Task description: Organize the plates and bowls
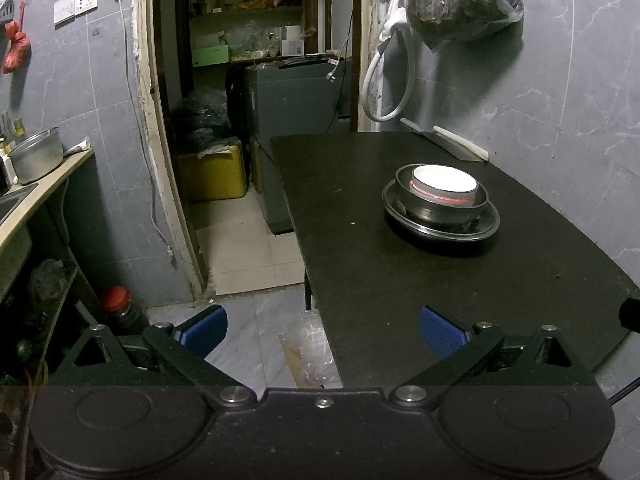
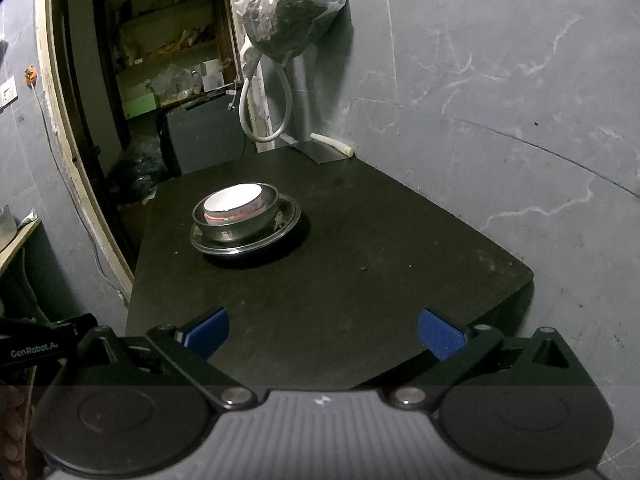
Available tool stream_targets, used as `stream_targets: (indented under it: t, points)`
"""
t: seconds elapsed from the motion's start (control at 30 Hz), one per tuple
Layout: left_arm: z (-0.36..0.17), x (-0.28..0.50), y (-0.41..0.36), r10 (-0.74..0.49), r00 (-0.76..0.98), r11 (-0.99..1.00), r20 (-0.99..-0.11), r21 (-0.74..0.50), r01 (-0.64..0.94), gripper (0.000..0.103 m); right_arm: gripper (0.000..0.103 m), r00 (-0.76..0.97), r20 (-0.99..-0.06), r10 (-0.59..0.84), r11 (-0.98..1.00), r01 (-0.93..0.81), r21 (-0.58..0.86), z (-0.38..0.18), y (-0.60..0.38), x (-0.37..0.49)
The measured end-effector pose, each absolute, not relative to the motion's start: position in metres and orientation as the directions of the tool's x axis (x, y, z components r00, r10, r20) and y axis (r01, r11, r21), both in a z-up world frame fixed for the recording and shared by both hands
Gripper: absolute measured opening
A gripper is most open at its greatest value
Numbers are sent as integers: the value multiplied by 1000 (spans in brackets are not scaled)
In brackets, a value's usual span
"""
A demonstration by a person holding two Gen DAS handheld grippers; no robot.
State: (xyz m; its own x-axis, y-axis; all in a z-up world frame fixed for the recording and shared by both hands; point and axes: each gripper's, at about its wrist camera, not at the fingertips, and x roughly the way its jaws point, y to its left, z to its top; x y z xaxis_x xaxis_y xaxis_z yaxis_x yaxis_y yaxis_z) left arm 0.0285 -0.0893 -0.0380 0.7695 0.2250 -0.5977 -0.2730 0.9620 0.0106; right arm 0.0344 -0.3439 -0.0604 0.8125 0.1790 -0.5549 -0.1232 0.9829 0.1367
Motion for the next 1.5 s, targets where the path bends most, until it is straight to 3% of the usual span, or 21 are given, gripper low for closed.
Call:
stream_targets:
  t: [1.33, 1.5]
  points:
    - [-37, 31, -90, 223, 772, 963, -596, 11, -270, 102, 103, 814, -553, 179, 983, -122, 138, -60, -344, 37]
    - [-36, 34, -88, 179, 760, 965, -625, -38, -259, 102, 103, 814, -553, 178, 983, -122, 137, -60, -344, 36]
